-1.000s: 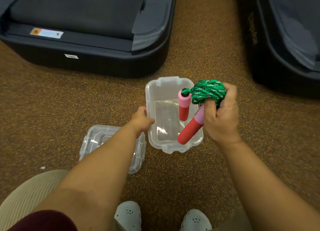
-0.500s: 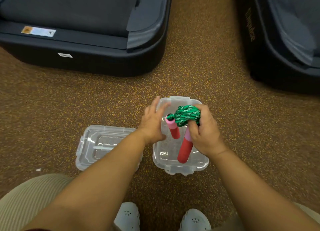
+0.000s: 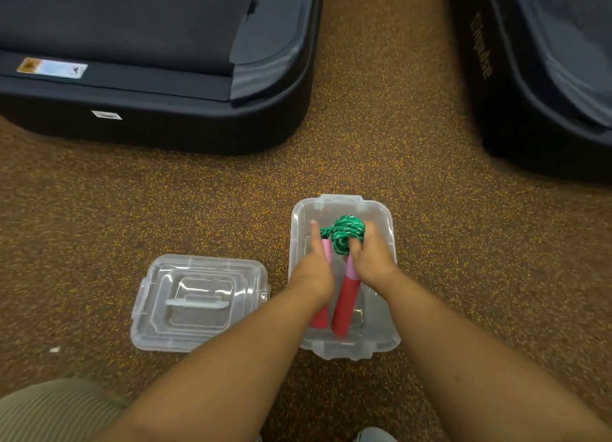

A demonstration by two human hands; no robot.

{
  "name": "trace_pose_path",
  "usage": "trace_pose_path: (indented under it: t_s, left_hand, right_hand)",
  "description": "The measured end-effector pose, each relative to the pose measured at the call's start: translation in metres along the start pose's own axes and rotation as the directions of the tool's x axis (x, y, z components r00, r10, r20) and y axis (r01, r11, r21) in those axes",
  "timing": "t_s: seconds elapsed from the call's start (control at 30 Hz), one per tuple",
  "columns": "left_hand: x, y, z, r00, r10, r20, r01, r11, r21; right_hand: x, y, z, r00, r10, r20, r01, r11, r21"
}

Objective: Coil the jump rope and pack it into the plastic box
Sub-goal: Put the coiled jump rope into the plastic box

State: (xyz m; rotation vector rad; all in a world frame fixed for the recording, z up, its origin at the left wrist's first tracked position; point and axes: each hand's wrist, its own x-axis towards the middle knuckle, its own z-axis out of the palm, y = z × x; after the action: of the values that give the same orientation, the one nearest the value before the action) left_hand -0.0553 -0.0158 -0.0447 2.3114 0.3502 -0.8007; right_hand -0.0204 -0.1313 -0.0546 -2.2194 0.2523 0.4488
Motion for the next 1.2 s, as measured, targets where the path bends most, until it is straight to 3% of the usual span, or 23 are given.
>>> trace_pose_path:
  t_s: [0.07,0.33,0.5,0.57,0.67,0.77,0.83,0.9,0.97,1.03,1.1,1.2]
  left_hand:
    - [0.002,0.003,0.006,1.000,0.025,0.019,-0.026,0.998,0.050]
    - [0.022,-0.005,0.023,0.996,-0.039,-0.076,0.037,0.999,-0.017]
    - [0.023,-0.010,0.035,0.972,-0.230,-0.047,0.223,0.968,-0.118]
    - [0.025,-0.011,0.038,0.973,-0.217,0.074,0.219,0.976,-0.015]
    - [0.021,-0.008,0.039,0.940,-0.182,0.289,0.068,0.929,0.364]
    - [0.022,-0.011,0.048,0.905,-0.236,0.355,0.039,0.875,0.483]
    - [0.018,-0.015,0.052,0.890,-0.303,0.341,0.118,0.875,0.469]
    - [0.016,-0.020,0.056,0.895,-0.291,0.339,0.085,0.856,0.510]
    - [0.017,-0.018,0.057,0.902,-0.254,0.350,0.014,0.827,0.562]
    - [0.020,-0.016,0.059,0.891,-0.257,0.373,-0.002,0.822,0.570]
    - [0.018,-0.013,0.054,0.885,-0.251,0.392,-0.029,0.811,0.584]
    - [0.013,-0.009,0.049,0.890,-0.217,0.402,-0.069,0.806,0.588]
  right_hand:
    - [0.009,0.003,0.005,0.999,0.051,-0.003,-0.051,0.999,-0.009]
    - [0.029,0.021,0.022,0.986,0.139,0.088,-0.129,0.985,-0.112]
    - [0.029,0.032,0.036,0.975,0.181,0.126,-0.185,0.982,0.024]
    - [0.025,0.037,0.040,0.969,0.186,0.164,-0.191,0.981,0.020]
    - [0.012,0.041,0.041,0.970,0.186,0.158,-0.178,0.982,-0.060]
    - [-0.003,0.044,0.050,0.945,0.255,0.204,-0.234,0.965,-0.123]
    - [-0.010,0.052,0.060,0.865,0.396,0.306,-0.424,0.905,0.027]
    - [-0.011,0.061,0.068,0.755,0.503,0.421,-0.621,0.754,0.214]
    - [-0.009,0.070,0.073,0.744,0.512,0.429,-0.649,0.707,0.282]
    - [-0.009,0.070,0.072,0.760,0.520,0.390,-0.628,0.744,0.230]
    - [-0.010,0.075,0.068,0.824,0.463,0.326,-0.475,0.879,-0.047]
    - [-0.014,0.074,0.061,0.872,0.362,0.330,-0.216,0.889,-0.405]
